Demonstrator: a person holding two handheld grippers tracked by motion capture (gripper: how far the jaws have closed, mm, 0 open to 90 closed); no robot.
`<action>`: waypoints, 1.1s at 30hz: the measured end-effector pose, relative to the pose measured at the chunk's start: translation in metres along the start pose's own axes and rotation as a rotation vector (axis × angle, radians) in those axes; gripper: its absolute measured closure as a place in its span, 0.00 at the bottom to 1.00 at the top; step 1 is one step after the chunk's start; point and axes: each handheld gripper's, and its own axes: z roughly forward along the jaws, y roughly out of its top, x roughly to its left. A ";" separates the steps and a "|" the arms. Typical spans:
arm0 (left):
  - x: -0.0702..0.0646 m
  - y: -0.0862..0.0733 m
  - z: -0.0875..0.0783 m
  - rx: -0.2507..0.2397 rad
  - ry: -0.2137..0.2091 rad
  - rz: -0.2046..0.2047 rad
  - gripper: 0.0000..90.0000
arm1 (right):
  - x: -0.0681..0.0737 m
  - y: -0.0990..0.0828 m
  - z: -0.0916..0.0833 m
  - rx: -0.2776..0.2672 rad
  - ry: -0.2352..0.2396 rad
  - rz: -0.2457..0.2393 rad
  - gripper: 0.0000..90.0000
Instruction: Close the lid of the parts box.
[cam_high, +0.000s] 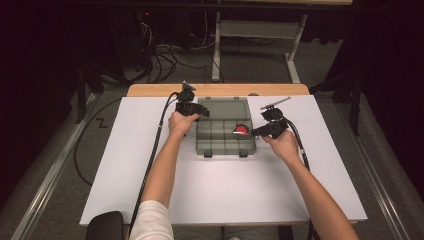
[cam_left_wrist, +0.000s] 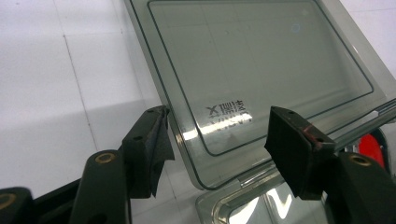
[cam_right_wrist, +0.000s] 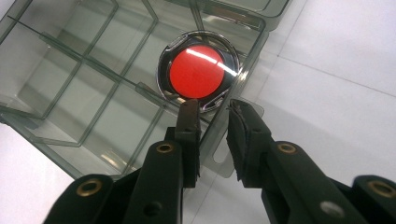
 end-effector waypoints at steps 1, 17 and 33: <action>0.001 0.000 0.000 0.001 -0.003 -0.002 0.44 | 0.000 0.000 0.000 0.002 0.000 0.002 0.84; 0.002 -0.001 0.006 -0.003 -0.016 0.005 0.44 | 0.000 0.000 0.000 0.005 0.000 0.004 0.84; -0.008 0.000 -0.013 -0.065 0.008 0.096 0.48 | 0.001 0.002 0.000 0.020 -0.007 0.008 0.85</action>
